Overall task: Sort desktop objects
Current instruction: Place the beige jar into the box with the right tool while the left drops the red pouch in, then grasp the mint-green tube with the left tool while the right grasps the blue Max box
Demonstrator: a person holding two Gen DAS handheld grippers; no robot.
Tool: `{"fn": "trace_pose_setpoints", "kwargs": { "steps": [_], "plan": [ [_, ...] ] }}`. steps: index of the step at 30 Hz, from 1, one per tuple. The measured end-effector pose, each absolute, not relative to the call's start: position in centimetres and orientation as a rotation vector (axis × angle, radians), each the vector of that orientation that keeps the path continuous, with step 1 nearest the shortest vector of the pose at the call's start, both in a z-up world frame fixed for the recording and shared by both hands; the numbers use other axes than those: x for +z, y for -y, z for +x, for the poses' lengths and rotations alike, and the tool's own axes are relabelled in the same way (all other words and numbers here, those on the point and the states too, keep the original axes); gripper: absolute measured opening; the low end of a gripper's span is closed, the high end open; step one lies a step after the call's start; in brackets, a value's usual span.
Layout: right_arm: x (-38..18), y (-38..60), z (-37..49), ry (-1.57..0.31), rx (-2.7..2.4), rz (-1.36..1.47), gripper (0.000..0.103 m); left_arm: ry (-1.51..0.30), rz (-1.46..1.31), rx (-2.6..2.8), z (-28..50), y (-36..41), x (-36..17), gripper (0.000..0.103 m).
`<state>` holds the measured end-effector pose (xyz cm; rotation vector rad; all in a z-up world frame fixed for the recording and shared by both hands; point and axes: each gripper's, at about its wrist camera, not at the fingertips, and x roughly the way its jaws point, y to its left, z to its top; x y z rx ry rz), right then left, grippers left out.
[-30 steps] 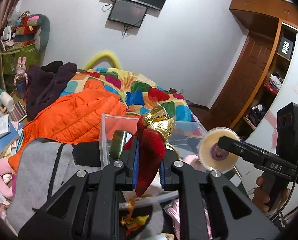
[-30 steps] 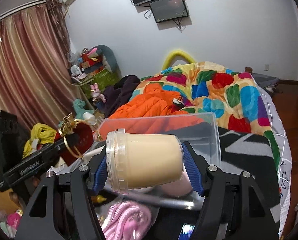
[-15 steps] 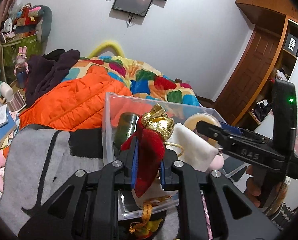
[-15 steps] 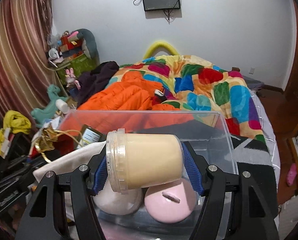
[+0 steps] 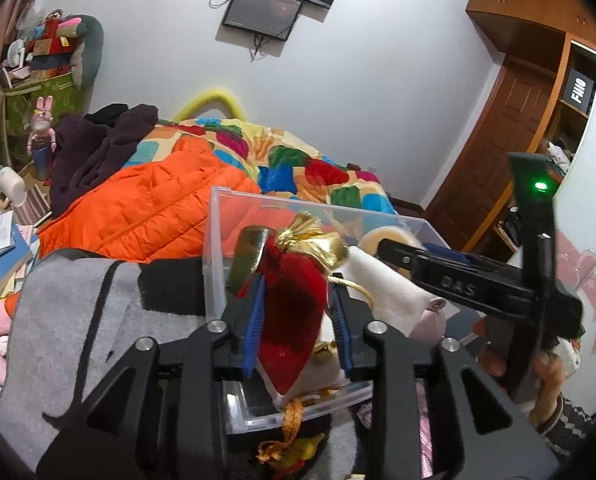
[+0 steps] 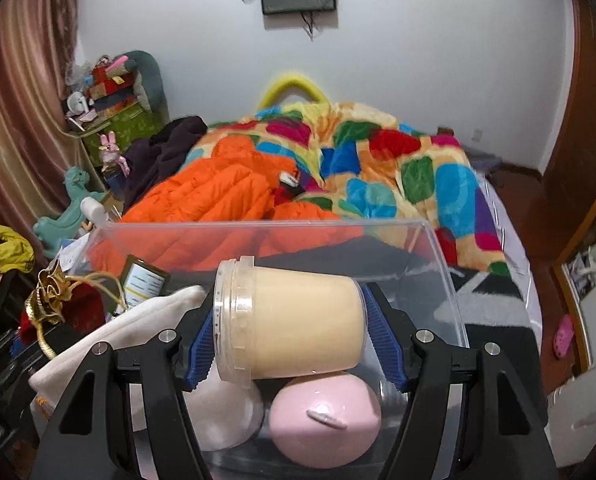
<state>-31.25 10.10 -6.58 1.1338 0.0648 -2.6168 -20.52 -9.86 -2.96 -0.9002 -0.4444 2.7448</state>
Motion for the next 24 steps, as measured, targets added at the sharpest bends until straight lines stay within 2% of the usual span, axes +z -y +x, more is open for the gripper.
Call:
{"fn": "trace_pose_setpoints", "kwargs": {
  "steps": [4,9,10,17,19,22,24],
  "plan": [
    [-6.6,-10.1,-31.5,-0.086,-2.612,1.151,0.063,0.389,-0.882,2.742,-20.0,9.0,-2.8,0.049],
    [-6.7,-9.9,-30.7,-0.103,-2.593,1.160,0.067,0.340,-0.856,2.757,-19.4,8.4,-2.6,0.055],
    [-6.7,-9.9,-30.4,-0.106,-2.599,1.156,0.067,0.335,-0.848,2.772,-19.3,8.4,-2.5,0.062],
    [-5.2,-10.9,-28.0,-0.151,-2.618,1.084,0.071,0.348,-0.789,2.794,-18.6,8.8,-2.2,0.070],
    [-4.8,-11.4,-26.9,-0.161,-2.619,1.063,0.075,0.350,-0.773,2.793,-18.3,8.9,-2.1,0.074],
    [-4.3,-12.3,-25.2,-0.170,-2.615,1.043,0.077,0.350,-0.736,2.809,-17.7,9.3,-1.7,0.086],
    [-3.9,-13.3,-23.8,-0.175,-2.612,1.026,0.077,0.390,-0.703,2.804,-17.3,9.9,-1.5,0.086]
  ]
}}
